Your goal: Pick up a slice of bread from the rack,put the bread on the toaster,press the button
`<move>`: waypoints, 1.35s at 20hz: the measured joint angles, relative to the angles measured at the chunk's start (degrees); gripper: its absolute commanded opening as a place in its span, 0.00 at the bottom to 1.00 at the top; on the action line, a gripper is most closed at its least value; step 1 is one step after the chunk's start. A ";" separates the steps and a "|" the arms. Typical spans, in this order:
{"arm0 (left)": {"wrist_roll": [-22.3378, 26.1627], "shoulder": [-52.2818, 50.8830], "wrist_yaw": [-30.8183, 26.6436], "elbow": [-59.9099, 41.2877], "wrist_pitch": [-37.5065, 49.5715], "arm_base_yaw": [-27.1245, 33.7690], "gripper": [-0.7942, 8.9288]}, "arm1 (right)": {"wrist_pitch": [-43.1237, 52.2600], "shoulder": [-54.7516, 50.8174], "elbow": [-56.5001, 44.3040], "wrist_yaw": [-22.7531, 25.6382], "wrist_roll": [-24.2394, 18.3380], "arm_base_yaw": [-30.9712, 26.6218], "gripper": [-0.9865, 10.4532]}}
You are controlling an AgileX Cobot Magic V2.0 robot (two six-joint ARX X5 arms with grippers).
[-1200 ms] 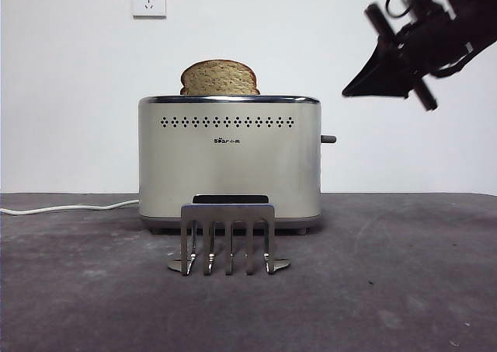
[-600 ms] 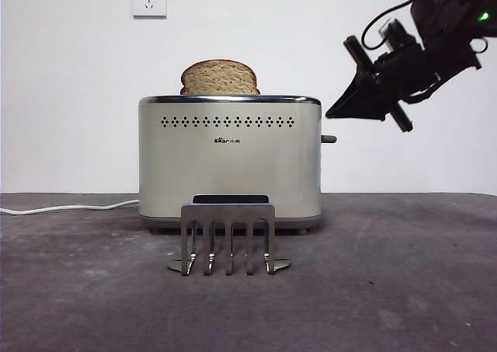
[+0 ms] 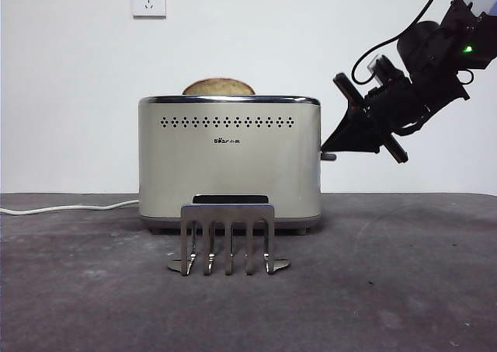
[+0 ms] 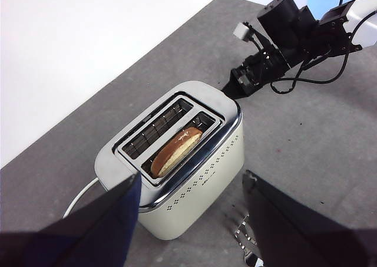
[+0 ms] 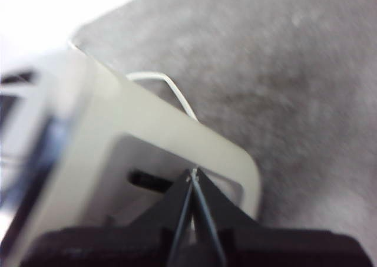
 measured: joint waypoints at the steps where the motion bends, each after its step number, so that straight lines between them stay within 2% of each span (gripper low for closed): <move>1: 0.00 0.00 0.00 0.00 0.00 0.00 0.38 | -1.27 0.09 0.04 0.04 -1.22 0.09 0.08; 5: 0.00 0.00 0.00 0.00 -0.26 0.00 0.38 | -5.25 0.98 0.50 3.17 -5.42 0.48 0.08; 8: 0.00 0.00 0.00 0.00 -1.22 0.00 0.38 | -6.03 1.05 0.90 3.45 -7.19 0.52 0.08; 27: 0.00 0.00 0.00 0.00 -2.40 0.00 0.38 | -5.60 -0.57 0.39 4.35 -7.80 0.13 0.08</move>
